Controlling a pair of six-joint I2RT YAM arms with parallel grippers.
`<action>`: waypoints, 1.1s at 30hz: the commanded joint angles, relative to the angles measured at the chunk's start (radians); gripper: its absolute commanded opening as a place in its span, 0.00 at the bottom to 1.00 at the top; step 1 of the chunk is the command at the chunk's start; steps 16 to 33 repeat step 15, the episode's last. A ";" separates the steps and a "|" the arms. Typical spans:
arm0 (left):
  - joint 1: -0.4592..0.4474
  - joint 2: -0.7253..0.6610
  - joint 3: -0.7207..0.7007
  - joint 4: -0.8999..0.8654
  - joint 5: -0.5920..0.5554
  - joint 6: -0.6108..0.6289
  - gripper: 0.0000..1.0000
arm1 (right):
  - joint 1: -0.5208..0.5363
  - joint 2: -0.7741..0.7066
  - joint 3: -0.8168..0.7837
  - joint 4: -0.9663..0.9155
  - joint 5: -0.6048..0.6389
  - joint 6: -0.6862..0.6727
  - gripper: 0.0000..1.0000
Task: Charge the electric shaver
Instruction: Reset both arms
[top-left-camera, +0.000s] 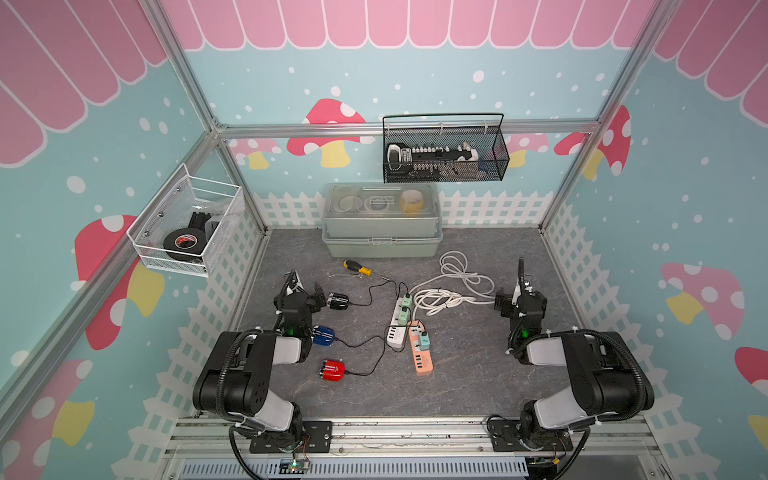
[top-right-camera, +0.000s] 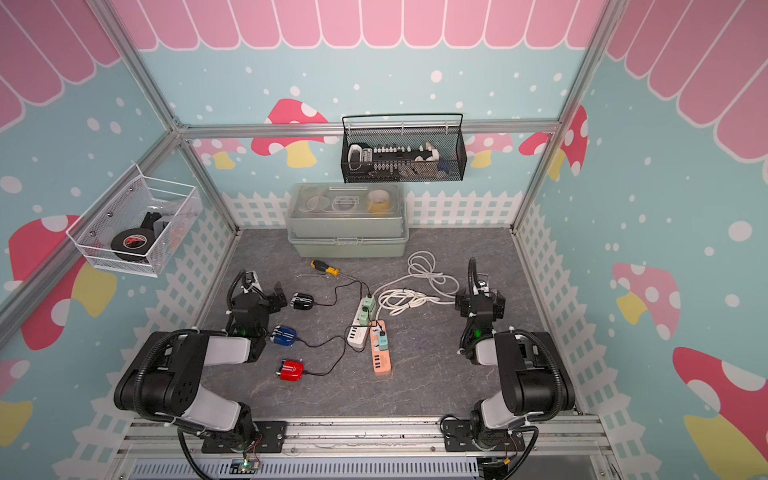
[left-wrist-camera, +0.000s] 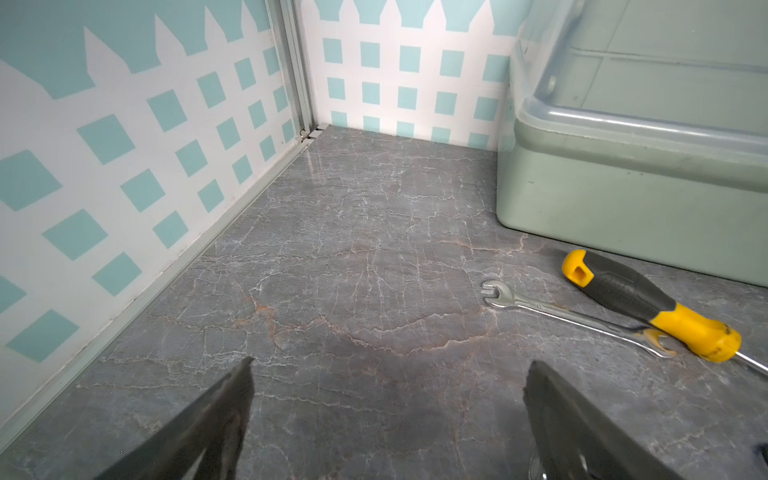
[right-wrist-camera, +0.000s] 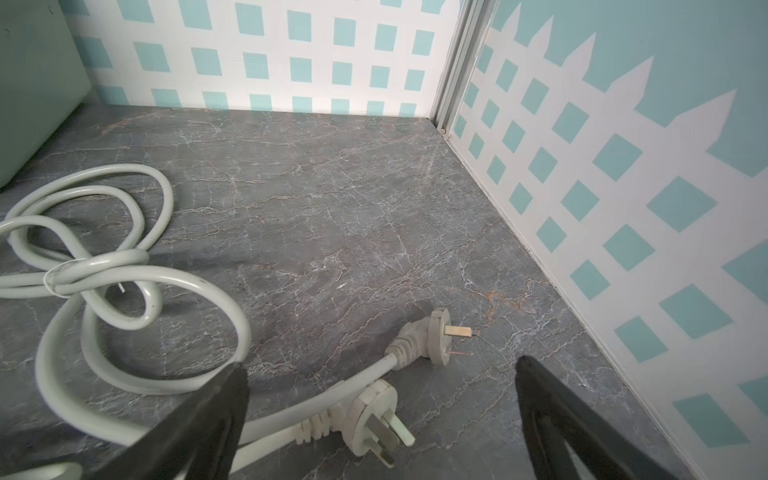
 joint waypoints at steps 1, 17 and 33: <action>-0.004 -0.008 0.017 0.013 0.007 0.021 0.99 | 0.010 0.004 -0.003 0.036 -0.040 -0.058 0.99; -0.007 -0.007 0.015 0.021 0.007 0.023 0.99 | 0.002 0.006 0.004 0.023 -0.044 -0.048 0.99; -0.007 -0.007 0.015 0.021 0.007 0.023 0.99 | 0.002 0.006 0.004 0.023 -0.044 -0.048 0.99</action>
